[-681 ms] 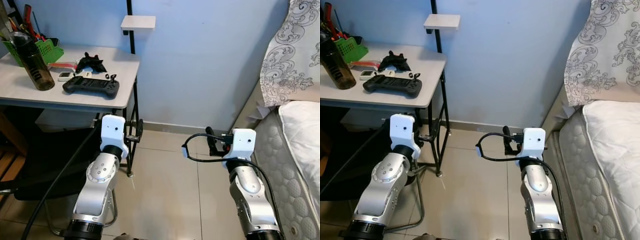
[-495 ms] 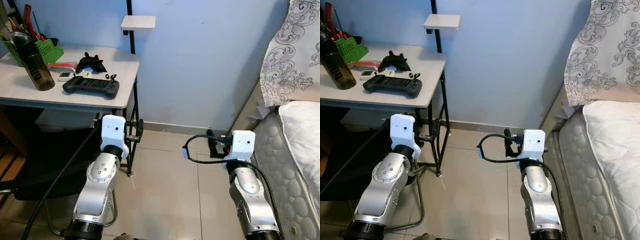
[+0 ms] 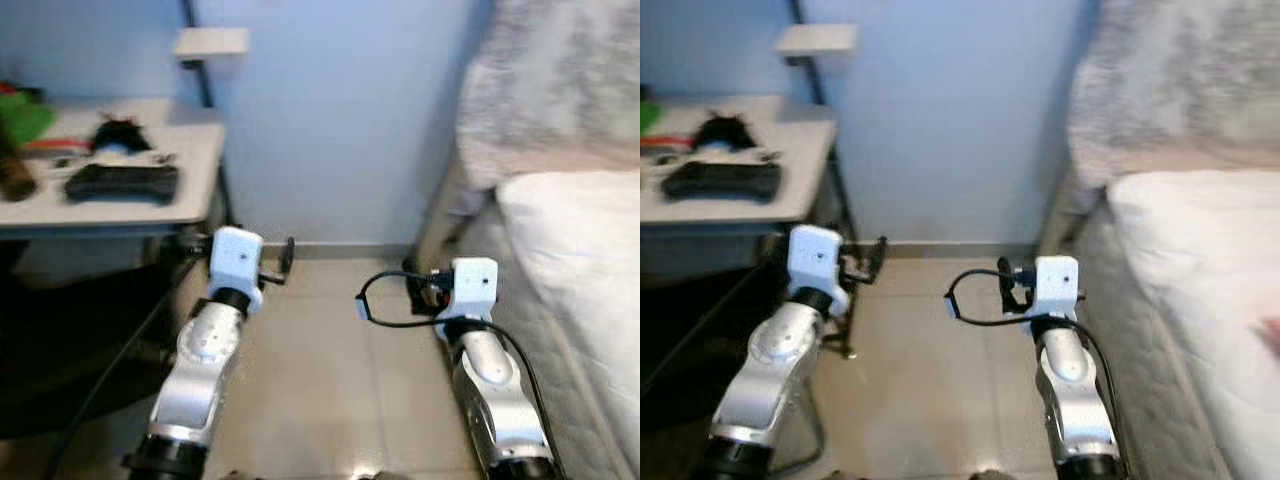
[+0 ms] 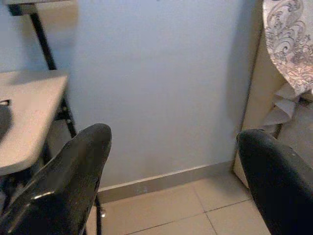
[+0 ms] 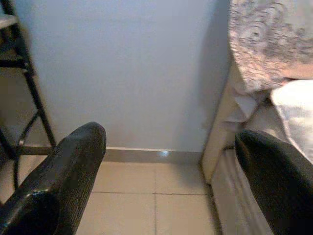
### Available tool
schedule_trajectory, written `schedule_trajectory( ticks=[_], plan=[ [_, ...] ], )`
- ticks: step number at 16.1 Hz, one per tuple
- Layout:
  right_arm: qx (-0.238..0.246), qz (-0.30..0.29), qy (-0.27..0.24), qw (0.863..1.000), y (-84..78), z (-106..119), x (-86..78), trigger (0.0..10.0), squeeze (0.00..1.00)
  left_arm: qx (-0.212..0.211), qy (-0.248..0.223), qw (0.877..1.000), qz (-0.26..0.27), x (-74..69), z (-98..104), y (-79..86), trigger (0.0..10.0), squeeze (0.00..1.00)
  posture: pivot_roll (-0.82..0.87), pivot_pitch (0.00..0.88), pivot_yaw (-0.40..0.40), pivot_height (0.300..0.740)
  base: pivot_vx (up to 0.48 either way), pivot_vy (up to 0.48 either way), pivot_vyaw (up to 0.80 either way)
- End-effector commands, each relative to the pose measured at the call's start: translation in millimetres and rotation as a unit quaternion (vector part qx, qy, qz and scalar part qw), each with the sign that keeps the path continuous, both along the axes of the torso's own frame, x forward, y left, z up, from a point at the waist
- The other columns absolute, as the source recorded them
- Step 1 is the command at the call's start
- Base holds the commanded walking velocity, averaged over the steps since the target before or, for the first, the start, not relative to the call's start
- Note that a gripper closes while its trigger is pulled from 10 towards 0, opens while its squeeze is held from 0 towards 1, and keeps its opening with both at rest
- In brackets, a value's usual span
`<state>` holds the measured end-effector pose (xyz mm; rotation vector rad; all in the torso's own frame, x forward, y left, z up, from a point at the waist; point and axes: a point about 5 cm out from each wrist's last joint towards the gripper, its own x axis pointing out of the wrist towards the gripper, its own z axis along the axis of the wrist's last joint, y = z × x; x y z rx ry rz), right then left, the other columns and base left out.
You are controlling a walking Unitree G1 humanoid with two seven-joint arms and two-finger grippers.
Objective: Clean up the room
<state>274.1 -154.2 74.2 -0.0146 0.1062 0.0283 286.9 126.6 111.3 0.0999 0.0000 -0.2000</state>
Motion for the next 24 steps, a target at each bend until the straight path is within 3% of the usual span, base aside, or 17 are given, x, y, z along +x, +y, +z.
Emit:
schedule_trajectory(
  ticks=[1, 3, 4, 6, 9, 11, 13, 15, 18, 24],
  plan=[
    [-0.013, -0.005, -0.005, 1.0, -4.5, 1.7, 0.8, 10.0, 0.0, -0.016, -0.003, 1.0, -0.004, 2.5, 1.9, -5.8, 10.0, 0.0, 0.01, 0.0, 0.003, 0.74, 0.0, 0.0, -0.56],
    [-0.025, -0.008, -0.004, 1.0, -6.9, -1.1, -1.8, 10.0, 0.0, -0.02, -0.002, 1.0, -0.009, 2.9, 2.2, -5.2, 10.0, 0.0, 0.01, 0.0, 0.0, 0.74, 0.0, 0.0, -0.56],
    [-0.013, -0.012, 0.003, 1.0, -7.4, -3.5, -2.5, 10.0, 0.0, -0.002, -0.002, 1.0, -0.011, 3.9, 1.7, -3.3, 10.0, 0.0, 0.01, 0.0, 0.0, 0.74, 0.0, 0.0, -0.58],
    [-0.007, -0.017, -0.001, 1.0, -8.5, -2.0, -0.5, 10.0, 0.0, -0.009, -0.01, 1.0, -0.023, 7.4, 5.6, -3.5, 10.0, 0.0, 0.01, 0.0, 0.0, 0.74, 0.0, -0.476, -0.6],
    [-0.022, -0.033, -0.009, 0.999, -12.3, -0.7, -1.8, 10.0, 0.0, -0.015, -0.006, 1.0, -0.008, 10.6, 3.5, 3.4, 10.0, 0.0, 0.01, 0.0, -0.002, 0.74, 0.0, 0.0, -0.61],
    [-0.029, -0.039, -0.006, 0.999, -16.0, -1.8, -4.9, 10.0, 0.0, -0.023, 0.008, 1.0, -0.009, 3.9, -2.6, 10.6, 10.0, 0.0, 0.01, 0.0, -0.008, 0.74, 0.0, 0.0, -0.61],
    [-0.001, -0.015, 0.011, 1.0, -17.0, -10.8, -19.0, 10.0, 0.0, -0.007, 0.027, 0.997, -0.073, -17.4, -13.5, 13.3, 10.0, 0.0, 0.01, 0.0, -0.012, 0.74, 0.0, 0.0, -0.63],
    [0.006, -0.01, 0.022, 1.0, -20.3, -17.2, -26.2, 10.0, 0.0, -0.005, 0.029, 0.997, -0.073, -19.1, -15.0, 15.3, 10.0, 0.0, 0.02, 0.0, -0.015, 0.74, 0.0, 0.0, -0.66],
    [0.006, -0.014, 0.002, 1.0, -14.9, -9.4, -13.8, 10.0, 0.0, -0.008, -0.001, 0.997, -0.074, -7.6, -3.6, 2.2, 10.0, 0.0, 0.01, 0.0, -0.01, 0.74, 0.0, -0.112, -0.66],
    [0.001, -0.017, -0.012, 1.0, -16.6, -4.1, -9.1, 10.0, 0.0, -0.008, -0.006, 0.997, -0.076, -10.3, -3.7, 0.9, 10.0, 0.0, 0.01, 0.0, -0.009, 0.74, 0.0, -0.147, -0.67]
  ],
)
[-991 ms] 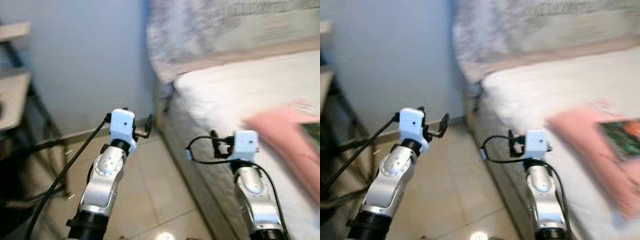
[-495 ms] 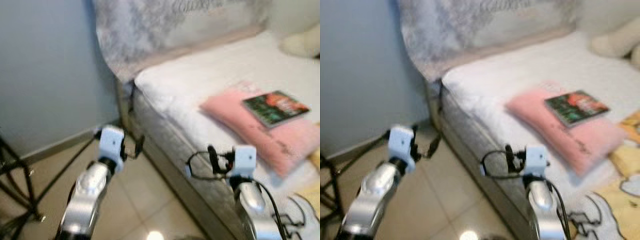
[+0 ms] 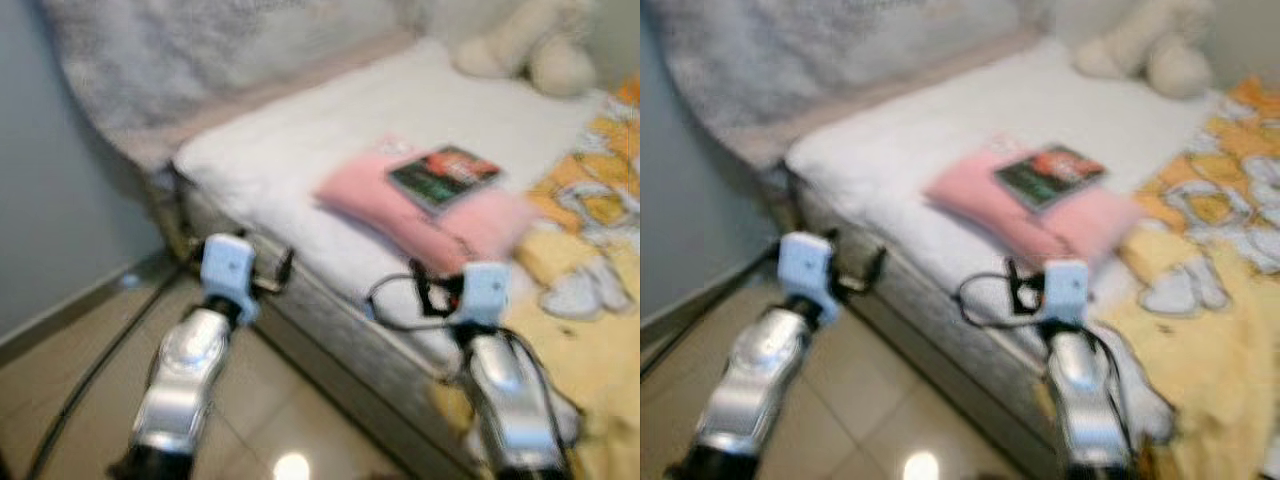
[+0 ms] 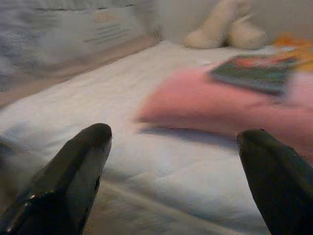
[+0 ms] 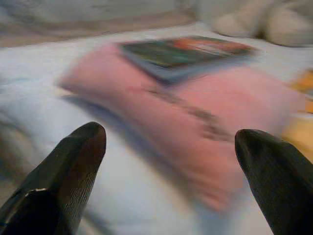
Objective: Clean up the room
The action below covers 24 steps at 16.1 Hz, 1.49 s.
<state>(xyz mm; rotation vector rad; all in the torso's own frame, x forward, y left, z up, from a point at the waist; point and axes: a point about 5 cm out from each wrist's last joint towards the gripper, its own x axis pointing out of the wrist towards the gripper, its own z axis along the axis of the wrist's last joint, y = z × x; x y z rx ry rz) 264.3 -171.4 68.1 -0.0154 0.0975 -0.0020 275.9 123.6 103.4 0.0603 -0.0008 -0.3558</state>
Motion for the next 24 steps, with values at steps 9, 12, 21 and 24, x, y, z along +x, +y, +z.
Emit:
schedule_trajectory(
  ticks=[9, 12, 21, 24],
  plan=[
    [0.006, -0.026, -0.022, 0.999, -3.1, 3.2, -1.8, 10.0, 0.0, 0.011, -0.026, 1.0, 0.009, 3.2, 7.5, 6.5, 10.0, 0.0, 0.01, 0.0, -0.007, 0.74, 0.0, 0.0, -0.67],
    [0.008, -0.026, -0.02, 0.999, -2.2, 1.0, -3.0, 10.0, 0.0, 0.01, -0.024, 1.0, 0.015, 3.9, 5.4, 7.6, 10.0, 0.0, 0.0, 0.0, -0.002, 0.74, 0.0, 0.0, -0.67],
    [-0.016, -0.043, -0.056, 0.997, -16.8, 14.5, -7.0, 10.0, 0.0, -0.043, -0.026, 0.996, 0.076, 8.9, 6.7, 26.8, 10.0, 0.0, 0.0, 0.0, -0.009, 0.74, 0.027, -0.112, -0.68],
    [-0.003, -0.055, -0.051, 0.997, -16.1, 12.1, -4.7, 10.0, 0.0, -0.045, -0.014, 0.996, 0.076, 7.8, 1.5, 21.0, 10.0, 0.0, 0.0, 0.0, -0.009, 0.74, 0.173, -0.114, -0.68]
  ],
)
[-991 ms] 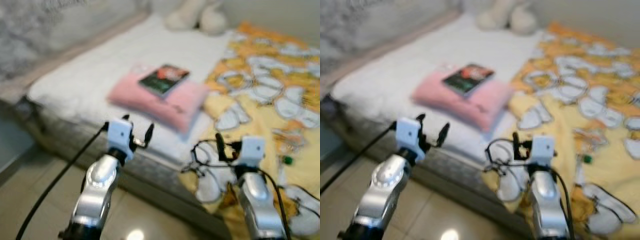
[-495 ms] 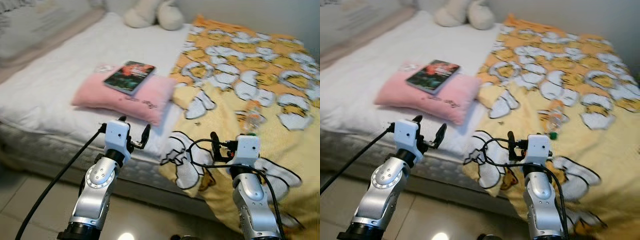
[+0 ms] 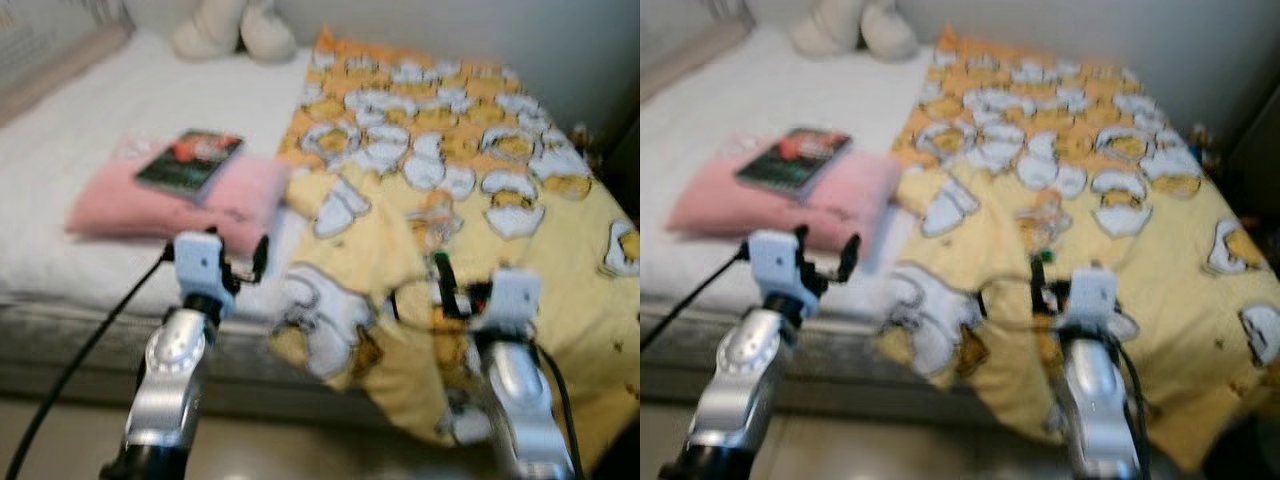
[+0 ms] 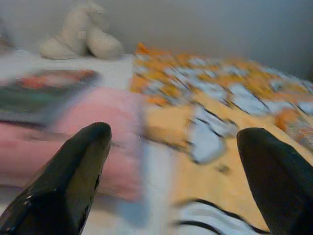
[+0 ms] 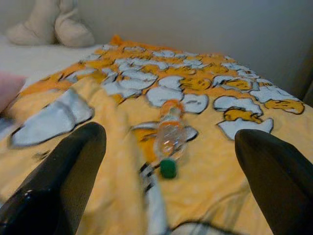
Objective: Clean up the room
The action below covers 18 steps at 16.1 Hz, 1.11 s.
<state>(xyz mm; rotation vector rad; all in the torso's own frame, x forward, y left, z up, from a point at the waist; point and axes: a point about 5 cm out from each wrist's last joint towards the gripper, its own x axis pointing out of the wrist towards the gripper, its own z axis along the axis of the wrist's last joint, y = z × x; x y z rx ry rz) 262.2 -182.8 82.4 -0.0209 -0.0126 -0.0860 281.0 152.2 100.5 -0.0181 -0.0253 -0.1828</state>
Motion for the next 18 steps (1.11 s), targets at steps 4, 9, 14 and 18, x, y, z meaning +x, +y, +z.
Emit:
schedule_trajectory(
  ticks=[4, 9, 14, 18],
  plan=[
    [0.015, 0.001, -0.005, 1.0, 0.4, 0.2, 2.4, 10.0, 0.0, -0.057, 0.044, 0.997, 0.041, 8.6, -4.9, 0.9, 10.0, 0.0, 0.0, 0.0, -0.01, 0.74, 0.0, 0.0, -0.29],
    [0.004, 0.023, -0.003, 1.0, 8.3, -1.0, 5.0, 10.0, 0.0, 0.008, -0.002, 1.0, -0.003, 9.7, 6.9, -16.4, 10.0, 0.0, -0.01, 0.0, -0.008, 0.74, 0.218, -0.185, 0.0],
    [-0.001, 0.03, -0.003, 1.0, 9.7, -1.3, 6.4, 10.0, 0.0, 0.018, -0.005, 1.0, 0.002, 13.9, 8.6, -18.8, 10.0, 0.0, -0.01, 0.0, -0.006, 0.74, 0.366, -0.306, 0.0],
    [-0.006, 0.032, -0.003, 0.999, 11.0, -2.2, 5.7, 10.0, 0.0, 0.021, -0.004, 1.0, 0.0, 15.3, 7.8, -22.6, 10.0, 0.0, -0.01, 0.0, -0.004, 0.74, 0.373, -0.298, 0.0]
  ],
)
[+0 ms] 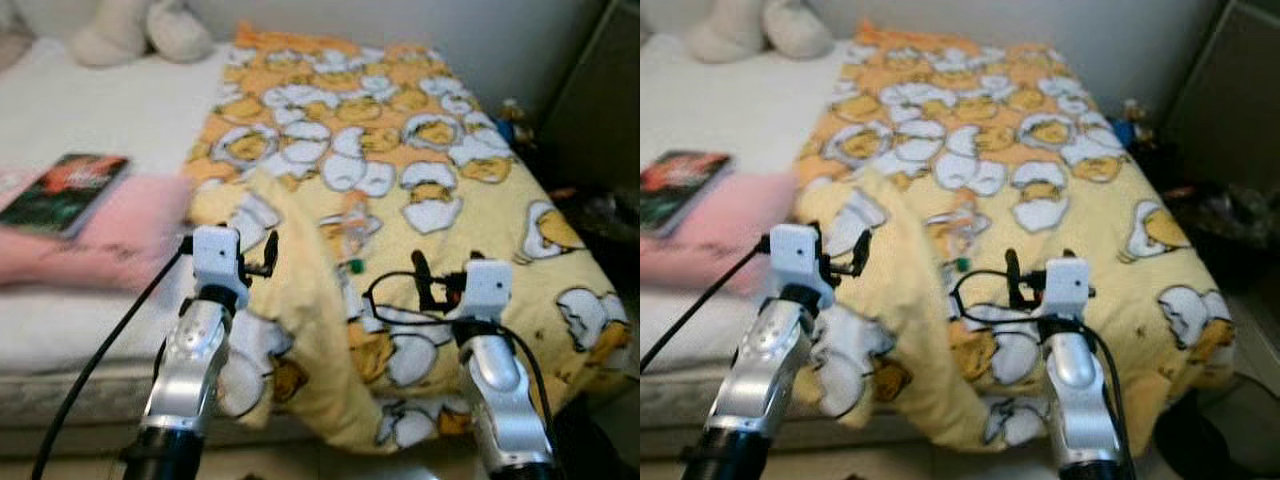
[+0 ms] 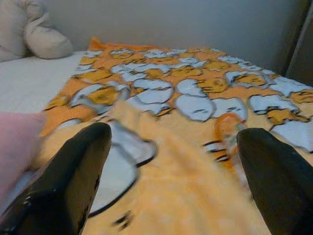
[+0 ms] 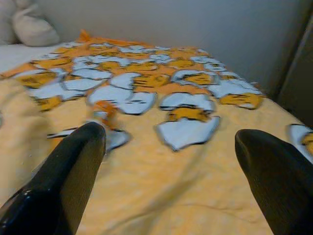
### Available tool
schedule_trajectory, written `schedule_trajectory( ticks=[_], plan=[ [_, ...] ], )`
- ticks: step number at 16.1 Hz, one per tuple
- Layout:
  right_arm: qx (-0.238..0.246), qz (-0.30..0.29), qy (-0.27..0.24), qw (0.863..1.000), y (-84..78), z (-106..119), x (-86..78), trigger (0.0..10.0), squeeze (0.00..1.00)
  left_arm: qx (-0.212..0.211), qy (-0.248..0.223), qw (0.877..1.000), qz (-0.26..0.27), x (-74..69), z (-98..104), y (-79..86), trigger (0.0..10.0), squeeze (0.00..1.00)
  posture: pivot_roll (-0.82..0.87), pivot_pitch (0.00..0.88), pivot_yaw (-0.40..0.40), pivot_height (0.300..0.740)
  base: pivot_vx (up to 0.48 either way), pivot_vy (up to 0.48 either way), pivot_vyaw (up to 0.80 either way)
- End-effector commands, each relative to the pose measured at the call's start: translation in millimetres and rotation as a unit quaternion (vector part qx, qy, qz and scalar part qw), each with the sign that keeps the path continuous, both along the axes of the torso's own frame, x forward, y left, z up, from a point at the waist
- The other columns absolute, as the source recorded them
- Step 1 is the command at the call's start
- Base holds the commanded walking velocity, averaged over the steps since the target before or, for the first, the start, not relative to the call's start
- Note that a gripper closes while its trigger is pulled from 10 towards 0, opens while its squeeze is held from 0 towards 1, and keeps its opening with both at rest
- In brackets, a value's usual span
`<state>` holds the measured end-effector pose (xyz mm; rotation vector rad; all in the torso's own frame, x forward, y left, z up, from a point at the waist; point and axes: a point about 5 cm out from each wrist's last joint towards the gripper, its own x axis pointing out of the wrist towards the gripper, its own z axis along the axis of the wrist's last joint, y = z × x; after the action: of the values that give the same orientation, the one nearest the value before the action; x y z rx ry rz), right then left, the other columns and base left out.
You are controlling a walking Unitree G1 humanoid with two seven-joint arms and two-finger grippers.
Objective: Clean up the room
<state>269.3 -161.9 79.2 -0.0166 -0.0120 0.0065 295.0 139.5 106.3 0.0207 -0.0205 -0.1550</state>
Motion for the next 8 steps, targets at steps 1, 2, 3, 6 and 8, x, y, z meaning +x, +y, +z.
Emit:
schedule_trajectory(
  ticks=[1, 2, 3, 6, 8],
  plan=[
    [-0.008, -0.012, -0.004, 1.0, -9.2, 0.9, -1.7, 10.0, 0.0, 0.002, -0.004, 1.0, -0.012, 2.8, 2.0, -9.3, 10.0, 0.0, -0.01, 0.0, -0.004, 0.74, 0.375, -0.292, 0.0],
    [-0.009, -0.01, -0.004, 1.0, -8.2, 0.7, -2.6, 10.0, 0.0, 0.003, -0.005, 1.0, -0.011, 4.9, 2.5, -9.2, 10.0, 0.0, -0.02, 0.003, -0.007, 0.74, 0.375, -0.296, 0.0],
    [-0.009, -0.008, -0.004, 1.0, -7.2, 0.4, -4.2, 10.0, 0.0, 0.006, -0.007, 1.0, -0.012, 8.7, 3.4, -10.9, 10.0, 0.0, -0.02, 0.01, -0.009, 0.74, 0.379, -0.292, 0.0],
    [-0.01, 0.003, 0.01, 1.0, -4.1, -5.5, -12.9, 10.0, 0.0, 0.02, 0.016, 1.0, -0.008, 34.9, 1.2, -14.2, 10.0, 0.0, -0.04, 0.034, -0.015, 0.74, 0.389, -0.277, 0.0],
    [-0.009, 0.005, 0.016, 1.0, -4.7, -6.7, -16.3, 10.0, 0.0, 0.031, 0.048, 0.998, 0.016, 49.1, -3.0, -14.2, 10.0, 0.0, -0.07, 0.05, -0.021, 0.74, 0.24, 0.0, 0.0]
  ],
)
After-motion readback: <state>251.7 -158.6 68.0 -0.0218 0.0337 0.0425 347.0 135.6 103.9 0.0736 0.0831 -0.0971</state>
